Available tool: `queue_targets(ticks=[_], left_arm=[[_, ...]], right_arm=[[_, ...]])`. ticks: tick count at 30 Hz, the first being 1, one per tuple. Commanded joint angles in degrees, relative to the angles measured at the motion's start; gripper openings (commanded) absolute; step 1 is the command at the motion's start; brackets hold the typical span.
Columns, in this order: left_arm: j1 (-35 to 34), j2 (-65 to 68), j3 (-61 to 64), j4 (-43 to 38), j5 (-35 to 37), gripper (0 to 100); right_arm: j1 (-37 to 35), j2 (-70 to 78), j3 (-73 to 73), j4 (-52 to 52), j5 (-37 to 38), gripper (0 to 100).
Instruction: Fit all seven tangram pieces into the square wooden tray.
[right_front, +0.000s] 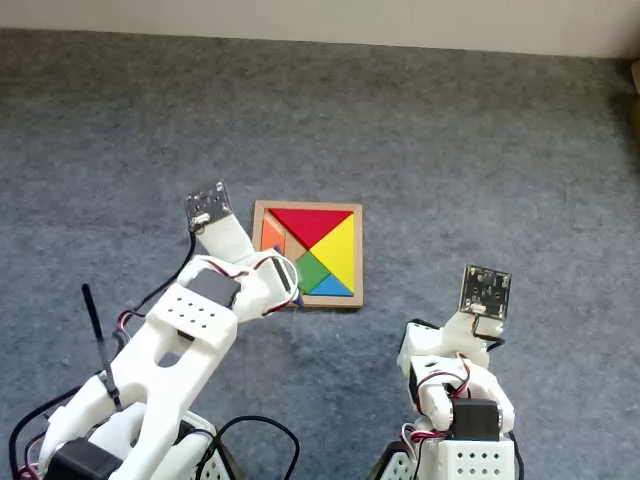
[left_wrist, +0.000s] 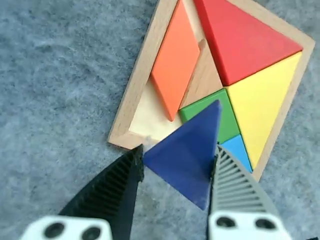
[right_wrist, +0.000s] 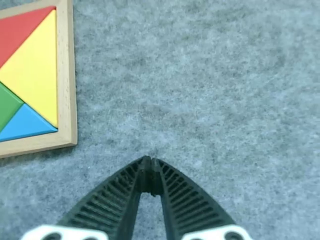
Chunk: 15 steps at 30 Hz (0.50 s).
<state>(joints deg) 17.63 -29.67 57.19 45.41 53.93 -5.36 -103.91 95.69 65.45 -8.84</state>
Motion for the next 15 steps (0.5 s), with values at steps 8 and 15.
queue_targets(ticks=[8,15], left_arm=[[-0.8,-0.2,4.7,-11.3,2.0,14],[-0.8,-0.5,6.2,-14.4,2.1,41]], right_arm=[[0.6,0.0,5.7,-1.2,0.4,0.9],[0.6,0.0,5.7,-1.2,0.4,0.9]])
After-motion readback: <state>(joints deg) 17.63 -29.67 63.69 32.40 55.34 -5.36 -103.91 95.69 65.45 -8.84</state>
